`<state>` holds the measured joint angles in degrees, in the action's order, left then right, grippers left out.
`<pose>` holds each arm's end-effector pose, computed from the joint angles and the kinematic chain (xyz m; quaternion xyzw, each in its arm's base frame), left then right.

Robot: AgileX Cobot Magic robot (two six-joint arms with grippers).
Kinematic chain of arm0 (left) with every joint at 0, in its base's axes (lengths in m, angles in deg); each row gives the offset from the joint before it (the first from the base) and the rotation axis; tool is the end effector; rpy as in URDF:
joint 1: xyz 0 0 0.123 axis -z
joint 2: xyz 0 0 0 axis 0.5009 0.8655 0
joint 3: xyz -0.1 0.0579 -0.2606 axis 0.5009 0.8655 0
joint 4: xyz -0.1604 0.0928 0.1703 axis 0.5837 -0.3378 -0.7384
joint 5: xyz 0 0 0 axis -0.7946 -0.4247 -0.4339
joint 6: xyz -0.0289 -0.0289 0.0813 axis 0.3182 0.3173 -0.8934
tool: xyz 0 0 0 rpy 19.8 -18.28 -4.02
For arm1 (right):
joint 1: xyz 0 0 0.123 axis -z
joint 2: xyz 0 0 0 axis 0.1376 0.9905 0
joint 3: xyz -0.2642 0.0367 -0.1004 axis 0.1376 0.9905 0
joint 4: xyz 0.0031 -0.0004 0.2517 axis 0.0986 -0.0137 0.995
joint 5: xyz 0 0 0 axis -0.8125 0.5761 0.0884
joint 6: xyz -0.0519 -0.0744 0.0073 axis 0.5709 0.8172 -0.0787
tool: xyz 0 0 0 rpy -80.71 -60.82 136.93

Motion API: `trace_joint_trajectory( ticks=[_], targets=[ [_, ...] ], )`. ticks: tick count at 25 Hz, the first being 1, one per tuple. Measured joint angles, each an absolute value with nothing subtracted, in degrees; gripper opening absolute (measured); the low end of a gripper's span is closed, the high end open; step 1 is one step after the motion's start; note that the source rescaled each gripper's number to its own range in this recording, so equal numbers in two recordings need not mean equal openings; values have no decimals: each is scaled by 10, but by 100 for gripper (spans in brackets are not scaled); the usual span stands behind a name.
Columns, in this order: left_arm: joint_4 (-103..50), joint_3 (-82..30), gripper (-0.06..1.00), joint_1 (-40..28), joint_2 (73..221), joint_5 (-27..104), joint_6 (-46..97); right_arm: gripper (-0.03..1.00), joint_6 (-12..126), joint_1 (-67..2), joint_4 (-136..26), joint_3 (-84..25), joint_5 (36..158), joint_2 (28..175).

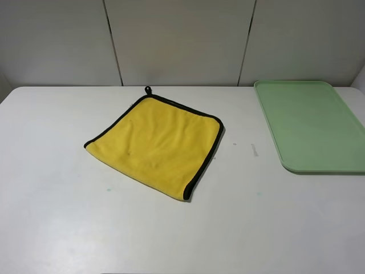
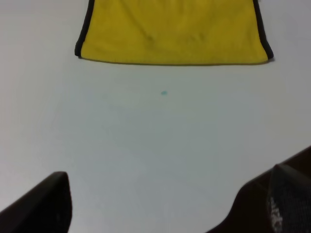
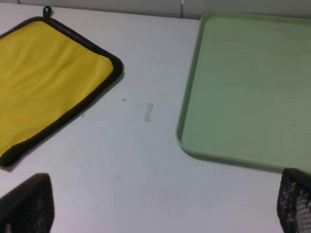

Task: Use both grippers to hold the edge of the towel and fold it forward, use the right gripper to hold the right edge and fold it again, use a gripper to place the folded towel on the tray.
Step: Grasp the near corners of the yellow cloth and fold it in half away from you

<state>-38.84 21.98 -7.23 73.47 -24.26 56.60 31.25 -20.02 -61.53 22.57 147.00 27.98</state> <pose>-0.0160 0.0049 0.2828 0.1928 0.8430 -0.0976 0.4925 -0.0043 0.0007 0.2782 -0.0696 0.8413 0.0791 0.5303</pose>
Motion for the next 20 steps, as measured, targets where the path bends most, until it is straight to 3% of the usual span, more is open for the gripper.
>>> trace_joint_trajectory(
  ticks=[20],
  targets=[
    [-388, 220, 80, -72, 735, -242, 566, 100, 313, -200, -615, 226, 1470, 280]
  ],
)
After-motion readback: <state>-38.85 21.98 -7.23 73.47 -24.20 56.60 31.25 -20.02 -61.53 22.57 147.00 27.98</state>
